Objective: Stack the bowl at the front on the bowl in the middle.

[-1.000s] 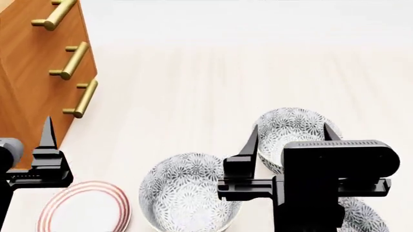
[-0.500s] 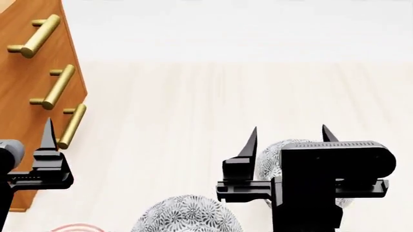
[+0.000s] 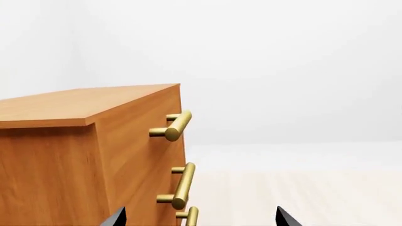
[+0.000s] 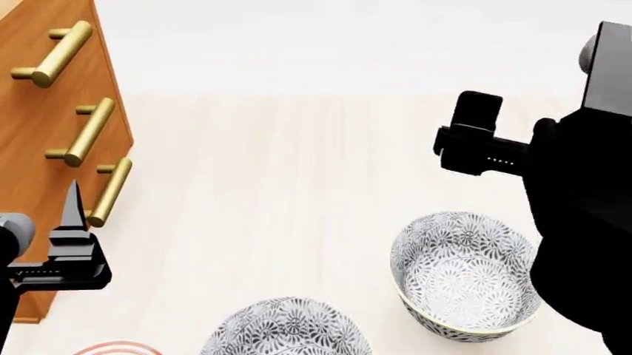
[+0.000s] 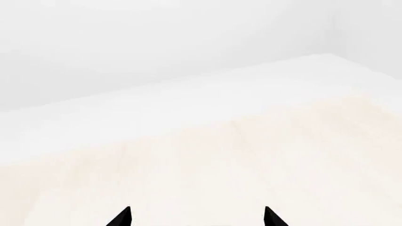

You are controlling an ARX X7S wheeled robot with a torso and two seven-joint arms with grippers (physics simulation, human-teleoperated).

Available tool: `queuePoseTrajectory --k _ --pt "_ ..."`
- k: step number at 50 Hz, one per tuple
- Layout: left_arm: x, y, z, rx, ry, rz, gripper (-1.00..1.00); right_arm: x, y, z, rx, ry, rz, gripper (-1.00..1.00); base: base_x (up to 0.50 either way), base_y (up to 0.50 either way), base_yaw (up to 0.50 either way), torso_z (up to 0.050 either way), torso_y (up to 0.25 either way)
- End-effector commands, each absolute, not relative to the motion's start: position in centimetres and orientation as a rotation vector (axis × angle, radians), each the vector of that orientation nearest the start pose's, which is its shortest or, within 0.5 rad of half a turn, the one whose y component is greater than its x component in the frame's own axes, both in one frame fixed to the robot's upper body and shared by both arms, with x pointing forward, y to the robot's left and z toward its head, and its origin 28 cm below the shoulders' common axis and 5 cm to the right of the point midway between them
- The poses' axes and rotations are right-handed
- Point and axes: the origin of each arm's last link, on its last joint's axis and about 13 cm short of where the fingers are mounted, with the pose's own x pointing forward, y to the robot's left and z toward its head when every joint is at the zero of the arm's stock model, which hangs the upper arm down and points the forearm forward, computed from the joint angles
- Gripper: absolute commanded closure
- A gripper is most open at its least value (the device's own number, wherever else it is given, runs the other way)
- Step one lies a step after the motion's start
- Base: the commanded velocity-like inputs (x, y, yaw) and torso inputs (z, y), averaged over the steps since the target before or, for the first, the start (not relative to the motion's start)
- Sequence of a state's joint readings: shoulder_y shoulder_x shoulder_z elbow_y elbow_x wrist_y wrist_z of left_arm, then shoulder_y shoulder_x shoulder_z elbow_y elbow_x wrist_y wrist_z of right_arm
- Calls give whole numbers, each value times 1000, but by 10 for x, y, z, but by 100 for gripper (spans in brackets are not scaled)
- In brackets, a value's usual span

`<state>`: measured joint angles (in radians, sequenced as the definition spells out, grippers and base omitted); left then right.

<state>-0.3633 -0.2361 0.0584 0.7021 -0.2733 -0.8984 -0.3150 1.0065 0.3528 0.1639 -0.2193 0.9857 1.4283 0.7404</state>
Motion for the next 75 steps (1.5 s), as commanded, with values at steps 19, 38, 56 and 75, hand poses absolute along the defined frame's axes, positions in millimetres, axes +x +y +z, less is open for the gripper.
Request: queuePoseTrajectory --k 19,38,56,75 --pt "230 222 176 72 -141 98 -100 316 -196 294 259 480 -130 -100 0 0 0 0 0" --pt "232 224 175 74 -136 95 -100 337 -218 250 271 612 -233 -100 0 0 0 0 0" --pt "236 229 174 80 -136 98 -100 352 -224 216 285 682 -268 -100 0 0 0 0 0" --pt "233 233 174 82 -131 105 -100 366 -221 174 276 789 -257 -100 0 0 0 0 0"
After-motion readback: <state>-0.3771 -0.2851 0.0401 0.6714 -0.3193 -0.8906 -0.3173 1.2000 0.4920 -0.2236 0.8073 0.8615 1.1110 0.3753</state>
